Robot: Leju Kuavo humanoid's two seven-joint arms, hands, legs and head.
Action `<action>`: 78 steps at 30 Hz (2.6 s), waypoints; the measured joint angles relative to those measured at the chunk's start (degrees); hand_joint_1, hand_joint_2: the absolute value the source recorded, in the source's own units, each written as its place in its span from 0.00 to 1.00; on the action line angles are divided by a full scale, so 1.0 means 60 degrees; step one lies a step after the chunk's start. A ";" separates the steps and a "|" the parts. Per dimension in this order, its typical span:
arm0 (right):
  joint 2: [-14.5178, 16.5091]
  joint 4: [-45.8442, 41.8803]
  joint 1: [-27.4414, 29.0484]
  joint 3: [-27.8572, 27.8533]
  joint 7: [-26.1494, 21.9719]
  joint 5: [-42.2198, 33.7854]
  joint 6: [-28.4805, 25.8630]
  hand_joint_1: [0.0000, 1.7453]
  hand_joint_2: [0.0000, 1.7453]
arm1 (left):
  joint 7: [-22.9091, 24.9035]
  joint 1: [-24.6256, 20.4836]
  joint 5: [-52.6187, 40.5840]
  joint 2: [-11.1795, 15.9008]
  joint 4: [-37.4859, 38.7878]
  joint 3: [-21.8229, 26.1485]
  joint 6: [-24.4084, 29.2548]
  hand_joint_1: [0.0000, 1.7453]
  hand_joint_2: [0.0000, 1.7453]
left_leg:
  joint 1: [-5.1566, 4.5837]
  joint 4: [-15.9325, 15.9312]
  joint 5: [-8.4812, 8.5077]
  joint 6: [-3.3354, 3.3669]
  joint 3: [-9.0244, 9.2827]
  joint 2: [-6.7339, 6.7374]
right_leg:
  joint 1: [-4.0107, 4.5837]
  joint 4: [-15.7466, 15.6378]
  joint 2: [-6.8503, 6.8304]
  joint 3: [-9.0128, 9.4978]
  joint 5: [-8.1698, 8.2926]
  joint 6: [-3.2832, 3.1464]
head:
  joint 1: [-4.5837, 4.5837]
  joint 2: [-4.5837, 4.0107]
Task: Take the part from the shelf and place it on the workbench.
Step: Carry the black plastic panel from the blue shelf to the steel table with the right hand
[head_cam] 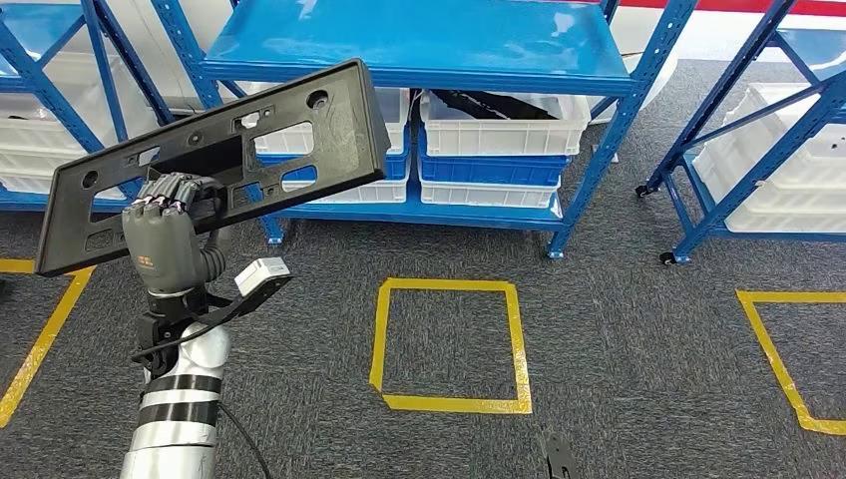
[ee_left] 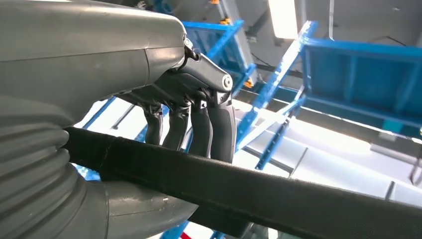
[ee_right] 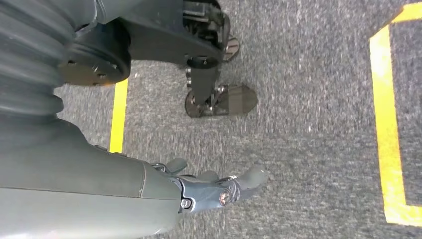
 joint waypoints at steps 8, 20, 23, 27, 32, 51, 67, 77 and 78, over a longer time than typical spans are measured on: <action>0.0022 -0.0001 0.0006 -0.0068 -0.0137 -0.0055 -0.0008 0.00 1.00 | -0.0017 0.0158 -0.0075 -0.0002 -0.0146 0.0006 -0.0002 1.00 1.00 | -0.0021 -0.0128 0.0796 0.0506 -0.0839 0.0101 | -0.0041 0.2707 0.0055 -0.0943 -0.1610 0.0057 | 0.0097 0.0000; 0.0071 -0.0005 -0.0168 -0.0097 -0.0179 -0.0086 -0.0025 0.00 1.00 | -0.0112 0.0227 0.0103 0.0100 -0.0331 0.0088 -0.0002 1.00 1.00 | 0.0044 0.0583 0.0582 -0.0073 -0.1744 0.0078 | -0.0104 -0.0054 0.0128 0.0797 -0.0655 -0.0298 | 0.0050 0.0000; 0.0102 -0.0005 -0.0225 -0.0101 -0.0138 -0.0240 0.0002 0.00 1.00 | -0.0115 0.0265 0.0091 0.0231 -0.0389 0.0110 -0.0002 1.00 1.00 | 0.0045 0.2403 -0.0426 -0.0122 -0.2015 0.0074 | -0.0003 -0.0033 0.0117 0.0448 -0.0367 -0.0413 | 0.0027 0.0000; 0.0169 -0.0005 -0.0259 -0.0114 -0.0111 -0.0374 0.0049 0.00 1.00 | 0.0020 0.0267 0.0082 0.0422 -0.0392 0.0061 -0.0002 1.00 1.00 | 0.0036 0.1425 0.0153 -0.0038 -0.0672 0.0066 | 0.0078 0.0037 0.0124 -0.0024 -0.0028 -0.0362 | 0.0022 0.0000; 0.0304 -0.0005 -0.0352 -0.0113 -0.0121 -0.0360 0.0028 0.00 1.00 | 0.0193 0.0004 0.0163 0.0595 -0.0357 -0.0099 -0.0003 1.00 1.00 | -0.0113 -0.0196 0.0028 0.0236 0.0162 0.0058 | 0.0070 -0.0007 0.0122 -0.0275 0.0344 -0.0067 | 0.0074 0.0000; 0.0238 -0.0008 -0.0516 -0.0121 0.0003 -0.0683 0.0038 0.00 1.00 | 0.0504 -0.0463 -0.0030 0.0783 -0.0402 -0.0558 -0.0002 1.00 1.00 | 0.0047 0.0725 0.0566 -0.0072 -0.1937 0.0171 | -0.0105 -0.0115 0.0095 0.0955 -0.0799 -0.0346 | 0.0046 0.0000; 0.0303 -0.0005 -0.0399 -0.0124 0.0134 -0.0668 -0.0099 0.00 1.00 | 0.0783 -0.0793 0.0107 0.1079 -0.0455 -0.1061 -0.0005 1.00 1.00 | -0.0080 -0.0163 0.0605 0.0553 -0.0584 0.0131 | -0.0035 0.1654 0.0089 -0.0905 -0.1216 -0.0115 | 0.0148 0.0000; 0.0311 -0.0005 -0.0407 -0.0123 0.0134 -0.0696 -0.0105 0.00 1.00 | 0.0782 -0.0802 0.0114 0.1079 -0.0443 -0.1108 -0.0005 1.00 1.00 | -0.0108 -0.0154 0.0983 0.0557 -0.1083 0.0140 | -0.0031 0.3113 0.0090 -0.1052 -0.1677 -0.0025 | 0.0147 0.0000; 0.0311 -0.0005 -0.0407 -0.0123 0.0134 -0.0696 -0.0106 0.00 1.00 | 0.0782 -0.0802 0.0113 0.1079 -0.0443 -0.1109 -0.0005 1.00 1.00 | -0.0109 -0.0154 0.0996 0.0556 -0.1100 0.0141 | -0.0031 0.3122 0.0090 -0.1038 -0.1658 -0.0016 | 0.0147 0.0000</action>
